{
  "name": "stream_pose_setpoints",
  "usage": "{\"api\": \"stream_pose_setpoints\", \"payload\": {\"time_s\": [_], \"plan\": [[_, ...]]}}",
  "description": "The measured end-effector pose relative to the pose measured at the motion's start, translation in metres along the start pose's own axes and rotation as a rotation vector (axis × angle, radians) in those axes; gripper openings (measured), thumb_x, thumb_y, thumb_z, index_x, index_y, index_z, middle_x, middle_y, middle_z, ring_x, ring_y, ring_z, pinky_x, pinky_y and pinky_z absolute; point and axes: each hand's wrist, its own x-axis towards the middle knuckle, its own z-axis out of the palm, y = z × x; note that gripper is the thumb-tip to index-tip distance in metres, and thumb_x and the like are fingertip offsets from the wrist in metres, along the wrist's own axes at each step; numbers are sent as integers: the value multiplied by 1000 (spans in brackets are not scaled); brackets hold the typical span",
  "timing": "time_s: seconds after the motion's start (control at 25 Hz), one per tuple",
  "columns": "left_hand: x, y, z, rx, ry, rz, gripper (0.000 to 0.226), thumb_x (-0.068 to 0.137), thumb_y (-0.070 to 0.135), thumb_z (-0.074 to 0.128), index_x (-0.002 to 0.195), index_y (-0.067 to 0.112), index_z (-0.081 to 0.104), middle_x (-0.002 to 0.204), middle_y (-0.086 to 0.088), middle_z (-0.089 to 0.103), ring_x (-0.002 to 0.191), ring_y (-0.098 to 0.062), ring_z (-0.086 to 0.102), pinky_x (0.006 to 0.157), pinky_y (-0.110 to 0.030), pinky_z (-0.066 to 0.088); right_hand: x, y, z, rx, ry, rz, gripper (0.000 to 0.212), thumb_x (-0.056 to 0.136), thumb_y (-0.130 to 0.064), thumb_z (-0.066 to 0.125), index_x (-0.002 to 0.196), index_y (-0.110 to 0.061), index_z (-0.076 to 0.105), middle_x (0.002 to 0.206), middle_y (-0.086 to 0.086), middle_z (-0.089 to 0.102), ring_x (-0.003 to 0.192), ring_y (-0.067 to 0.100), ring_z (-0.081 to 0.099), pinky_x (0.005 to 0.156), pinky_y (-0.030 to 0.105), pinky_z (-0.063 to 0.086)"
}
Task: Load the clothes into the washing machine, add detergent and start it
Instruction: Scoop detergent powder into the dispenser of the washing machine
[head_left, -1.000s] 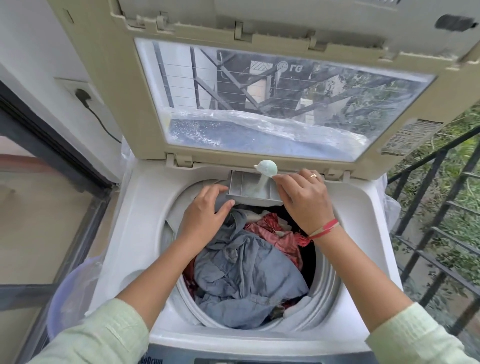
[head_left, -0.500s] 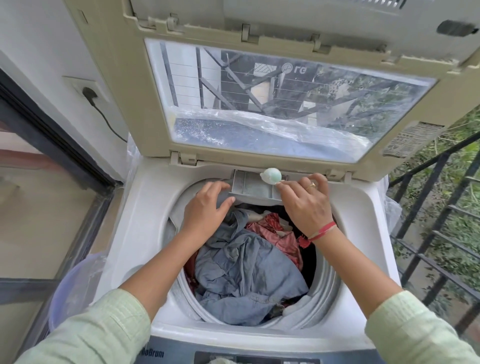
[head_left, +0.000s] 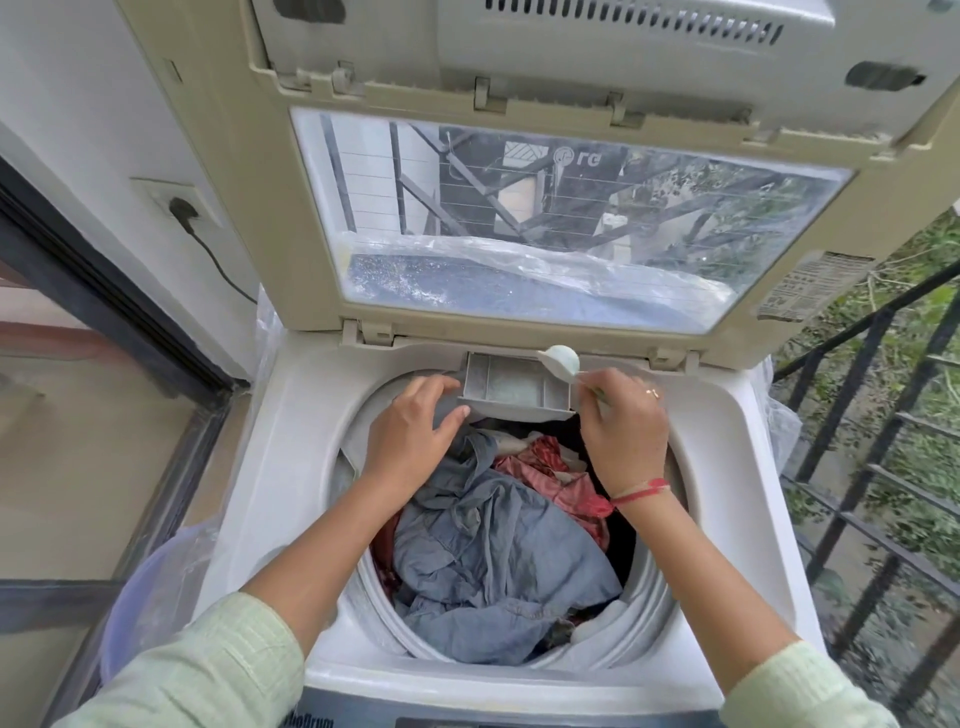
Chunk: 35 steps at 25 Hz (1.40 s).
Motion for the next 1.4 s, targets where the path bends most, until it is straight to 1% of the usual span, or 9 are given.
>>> {"api": "stream_pose_setpoints", "payload": {"time_s": [0.16, 0.24, 0.32, 0.48, 0.64, 0.76, 1.04, 1.24, 1.4], "plan": [[1, 1, -4, 6, 40, 10, 24, 87, 32, 62, 109, 23, 62, 110, 8, 62, 97, -14, 61, 72, -36, 53, -16, -5, -17, 1133, -49, 1334, 14, 91, -6, 55, 87, -19, 58, 89, 4, 60, 80, 16, 61, 74, 30, 48], [2, 0, -3, 0, 39, -12, 23, 85, 33, 65, 105, 23, 63, 106, 8, 64, 94, -12, 62, 72, -35, 53, -31, -7, -20, 1308, -47, 1590, 18, 94, -1, 46, 89, -12, 59, 87, 5, 55, 68, 9, 57, 64, 25, 52], [1, 0, 0, 1, 33, -30, 23, 82, 35, 68, 101, 24, 64, 100, 9, 67, 89, -10, 63, 70, -33, 54, -43, -10, -14, 1284, -65, 1585, 13, 92, 2, 48, 93, -1, 60, 92, 12, 58, 64, 14, 58, 47, 21, 53], [5, 1, 2, -51, 43, -81, 16, 82, 34, 69, 94, 25, 67, 90, 11, 70, 77, -7, 64, 68, -32, 54, -46, -7, 3, 973, -136, 1401, 25, 82, -7, 68, 105, 3, 64, 104, 18, 64, 58, 9, 67, 48, 18, 54], [11, 3, 2, -117, 81, -107, 7, 81, 30, 70, 81, 23, 69, 76, 11, 69, 71, -8, 63, 64, -35, 54, -28, -4, 11, 674, -114, 1097, 19, 74, -20, 78, 90, -10, 72, 87, 2, 71, 79, 7, 65, 61, 8, 47], [17, 6, 4, -177, 109, -130, 10, 81, 31, 71, 80, 20, 70, 73, 11, 68, 70, -5, 63, 64, -32, 54, -18, -4, 17, 585, -66, 1034, 7, 76, -22, 76, 77, -18, 71, 70, -10, 66, 71, -3, 59, 59, 0, 40], [31, 10, 11, -154, 140, -320, 36, 79, 52, 66, 68, 19, 69, 62, 6, 65, 59, -13, 61, 50, -27, 43, -13, -2, 35, 530, -71, 1172, 40, 75, -43, 73, 73, -3, 71, 74, 12, 71, 68, 26, 64, 61, 26, 46], [37, 5, 19, -147, 116, -395, 51, 79, 58, 62, 53, 14, 63, 47, 0, 58, 49, -17, 56, 46, -28, 38, -4, 0, 40, 560, -116, 1265, 45, 71, -53, 72, 68, -8, 72, 67, -5, 69, 61, 14, 61, 64, 34, 53], [44, -1, 28, -138, 92, -417, 67, 75, 70, 51, 54, 7, 62, 51, -7, 62, 51, -21, 58, 50, -37, 47, 2, -5, 52, 616, -34, 1373, 59, 66, -56, 75, 69, 3, 70, 61, 1, 67, 57, 19, 59, 59, 33, 50]]}}
